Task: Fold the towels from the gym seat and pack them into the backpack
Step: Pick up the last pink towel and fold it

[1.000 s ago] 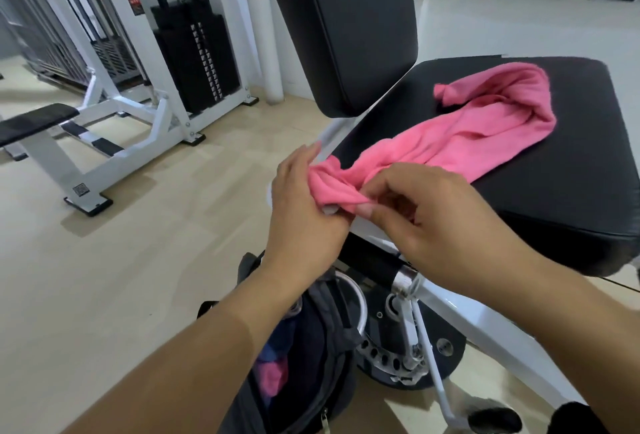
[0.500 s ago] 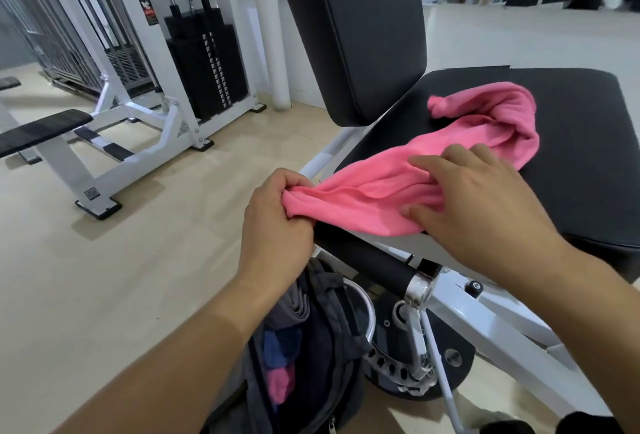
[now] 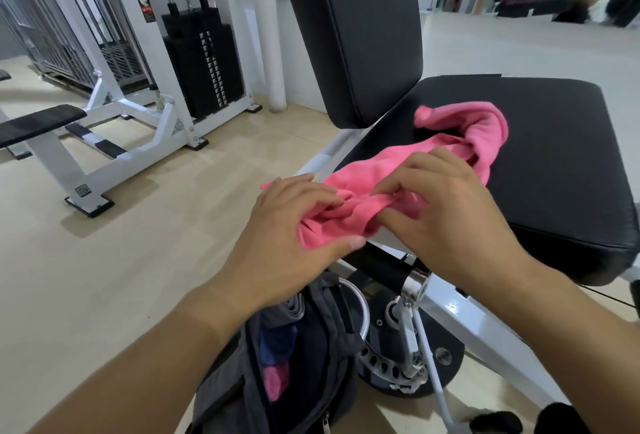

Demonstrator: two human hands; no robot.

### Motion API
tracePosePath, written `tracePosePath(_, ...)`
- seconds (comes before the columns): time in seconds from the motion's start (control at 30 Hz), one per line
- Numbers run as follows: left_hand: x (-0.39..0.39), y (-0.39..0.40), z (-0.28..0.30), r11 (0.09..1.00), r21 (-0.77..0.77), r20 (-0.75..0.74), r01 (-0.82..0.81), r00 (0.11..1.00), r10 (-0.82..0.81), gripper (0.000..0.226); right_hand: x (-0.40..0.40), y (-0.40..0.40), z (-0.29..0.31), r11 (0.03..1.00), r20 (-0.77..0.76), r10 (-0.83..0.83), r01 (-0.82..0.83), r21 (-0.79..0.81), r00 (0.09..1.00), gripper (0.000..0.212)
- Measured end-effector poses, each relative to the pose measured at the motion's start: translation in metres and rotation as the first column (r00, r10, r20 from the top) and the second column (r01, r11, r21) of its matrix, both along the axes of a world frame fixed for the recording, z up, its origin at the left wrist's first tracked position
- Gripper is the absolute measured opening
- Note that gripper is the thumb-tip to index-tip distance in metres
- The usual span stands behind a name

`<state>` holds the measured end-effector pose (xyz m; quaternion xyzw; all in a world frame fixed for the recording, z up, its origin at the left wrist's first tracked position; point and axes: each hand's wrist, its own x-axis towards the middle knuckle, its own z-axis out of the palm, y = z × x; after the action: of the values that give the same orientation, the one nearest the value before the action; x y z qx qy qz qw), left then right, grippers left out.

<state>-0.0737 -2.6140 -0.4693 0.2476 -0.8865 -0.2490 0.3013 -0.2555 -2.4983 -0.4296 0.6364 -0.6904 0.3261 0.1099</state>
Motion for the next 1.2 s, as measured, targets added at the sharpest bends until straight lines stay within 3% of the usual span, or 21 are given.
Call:
tracePosePath(0.13,-0.005,0.008,-0.002,0.988,-0.154,-0.073,-0.017,0.997,0.006,0.041,0.013,0.002,0.001,0.986,-0.009,0.077,-0.078,-0.145,0.997,0.021)
tracePosePath(0.23,-0.005,0.011,0.0,0.985,-0.16,-0.189,-0.072,0.981,0.041,0.034,0.018,0.003,0.001,0.977,-0.085,0.079,-0.094,-0.189,0.993,0.029)
tracePosePath(0.4,0.005,0.001,0.008,0.951,0.052,-0.33,-0.304,0.894,0.303,0.031,0.01,0.007,0.006,0.996,-0.268,0.027,-0.002,0.095,0.963,0.049)
tracePosePath(0.53,0.015,-0.012,0.011,0.897,0.148,-0.272,-0.416,0.855,0.442,0.029,0.014,0.016,0.01,0.96,-0.262,-0.049,0.118,0.256,0.964,0.035)
tracePosePath(0.77,0.031,-0.033,0.013,0.794,0.08,-0.01,-0.603,0.796,0.605,0.031,0.022,0.028,0.015,0.899,-0.449,-0.135,0.3,0.319,0.883,0.026)
tracePosePath(0.87,0.034,-0.038,0.003,0.827,0.126,0.071,-0.549,0.836,0.544,0.031,0.023,0.031,0.028,0.875,-0.407,-0.315,0.429,0.225,0.857,0.018)
tracePosePath(0.97,0.03,-0.028,0.006,0.885,0.234,-0.078,-0.403,0.899,0.43,0.037,0.021,0.028,0.032,0.901,-0.26,-0.396,0.428,0.075,0.881,0.014)
tracePosePath(1.03,0.029,-0.021,0.013,0.917,0.269,-0.148,-0.293,0.929,0.34,0.037,0.027,0.03,0.034,0.958,0.032,-0.267,0.269,-0.1,0.963,0.019)
tracePosePath(1.1,0.027,-0.016,0.014,0.929,0.324,-0.158,-0.18,0.957,0.241,0.03,0.037,0.033,0.032,0.981,0.285,0.003,0.052,-0.185,0.959,0.023)
tracePosePath(1.13,0.026,-0.014,0.014,0.919,0.365,-0.149,-0.152,0.964,0.219,0.029,0.042,0.034,0.029,0.985,0.306,0.089,-0.038,-0.17,0.948,0.026)
tracePosePath(1.2,0.023,-0.008,0.012,0.895,0.411,-0.112,-0.175,0.964,0.239,0.066,0.05,0.035,0.021,0.982,0.236,0.185,-0.173,-0.074,0.954,0.032)
